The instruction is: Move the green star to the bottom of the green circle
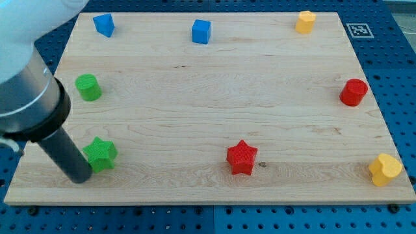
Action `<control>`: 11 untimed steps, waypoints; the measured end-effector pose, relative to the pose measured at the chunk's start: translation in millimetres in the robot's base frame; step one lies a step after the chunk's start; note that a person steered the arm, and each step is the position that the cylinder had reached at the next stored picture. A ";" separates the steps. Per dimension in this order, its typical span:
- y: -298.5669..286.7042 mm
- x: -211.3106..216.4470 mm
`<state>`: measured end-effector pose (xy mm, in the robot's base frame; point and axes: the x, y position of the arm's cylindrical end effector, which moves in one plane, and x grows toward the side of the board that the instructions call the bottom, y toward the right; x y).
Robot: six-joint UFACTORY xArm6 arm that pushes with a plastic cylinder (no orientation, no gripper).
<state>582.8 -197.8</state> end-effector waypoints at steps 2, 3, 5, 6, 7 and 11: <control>17.5 35.4; 41.8 20.3; 43.3 -52.8; 43.3 -52.8; 43.2 -30.4; -6.4 -74.5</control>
<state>508.3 -204.2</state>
